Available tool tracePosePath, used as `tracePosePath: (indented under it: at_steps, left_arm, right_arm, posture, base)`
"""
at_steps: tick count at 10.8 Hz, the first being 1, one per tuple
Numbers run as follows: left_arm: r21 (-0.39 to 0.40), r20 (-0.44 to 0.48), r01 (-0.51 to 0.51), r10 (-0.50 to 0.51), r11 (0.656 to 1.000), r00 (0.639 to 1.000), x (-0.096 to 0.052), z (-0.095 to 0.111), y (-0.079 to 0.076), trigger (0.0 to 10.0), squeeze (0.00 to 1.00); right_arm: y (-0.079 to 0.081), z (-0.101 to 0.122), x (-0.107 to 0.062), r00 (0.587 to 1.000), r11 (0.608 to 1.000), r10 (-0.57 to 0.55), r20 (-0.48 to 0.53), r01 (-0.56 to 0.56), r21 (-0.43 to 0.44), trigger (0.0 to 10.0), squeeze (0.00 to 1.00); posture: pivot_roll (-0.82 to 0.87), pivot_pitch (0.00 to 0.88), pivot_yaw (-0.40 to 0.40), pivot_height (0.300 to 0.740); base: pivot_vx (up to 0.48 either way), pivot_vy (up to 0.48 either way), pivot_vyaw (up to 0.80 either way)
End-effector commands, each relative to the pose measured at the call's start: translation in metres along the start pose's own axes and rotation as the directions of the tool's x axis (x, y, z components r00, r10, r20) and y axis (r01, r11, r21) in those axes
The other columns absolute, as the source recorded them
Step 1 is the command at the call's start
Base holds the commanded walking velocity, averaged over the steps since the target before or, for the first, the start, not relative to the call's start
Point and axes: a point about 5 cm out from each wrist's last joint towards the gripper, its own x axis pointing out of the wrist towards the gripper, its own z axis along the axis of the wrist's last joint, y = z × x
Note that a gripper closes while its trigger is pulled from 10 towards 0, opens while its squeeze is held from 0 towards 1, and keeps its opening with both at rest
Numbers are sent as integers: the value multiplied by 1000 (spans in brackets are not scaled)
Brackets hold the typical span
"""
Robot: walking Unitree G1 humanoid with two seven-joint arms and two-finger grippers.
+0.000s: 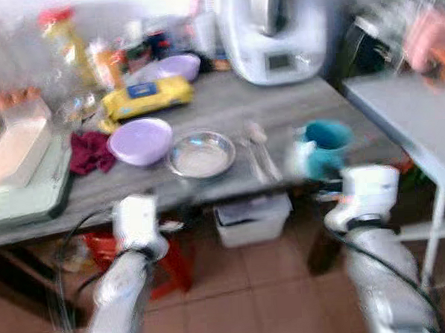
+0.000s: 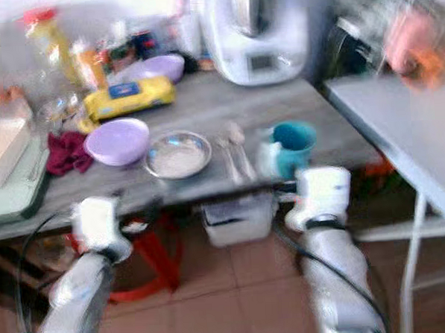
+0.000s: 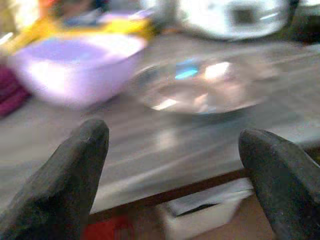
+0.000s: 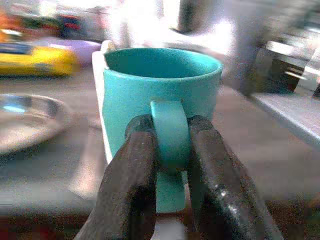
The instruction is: Setting the table
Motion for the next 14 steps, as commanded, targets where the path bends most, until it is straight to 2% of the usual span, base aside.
tracePosePath:
  at_steps: [1,3,6,9,14]
  left_arm:
    - [4,35,-9,9,1000,999,0,7,-3,10000,0]
    - [5,20,-36,36,999,999,-4,4,-1,10000,0]
    - [17,27,-25,24,1000,999,4,9,-1,10000,0]
    - [29,32,0,-1,1000,999,10,14,-3,10000,0]
    - [39,20,-35,34,999,999,7,11,-1,10000,0]
  right_arm:
    - [-3,-1,2,1000,1000,13,-6,-13,-2,10000,0]
    - [4,1,6,999,999,41,2,-41,2,10000,0]
    - [2,5,3,999,1000,15,28,-16,4,10000,0]
    - [1,3,-2,999,1000,-19,30,18,8,10000,0]
    - [3,2,0,1000,1000,-4,24,3,5,10000,0]
  posture:
    - [2,53,-25,740]
    - [7,57,-32,740]
    - [-26,58,19,740]
    - [-39,58,49,740]
    - [-25,63,36,740]
  base:
    - [315,0,0]
    - [157,0,0]
    - [0,0,177]
    - [0,0,800]
    - [0,0,800]
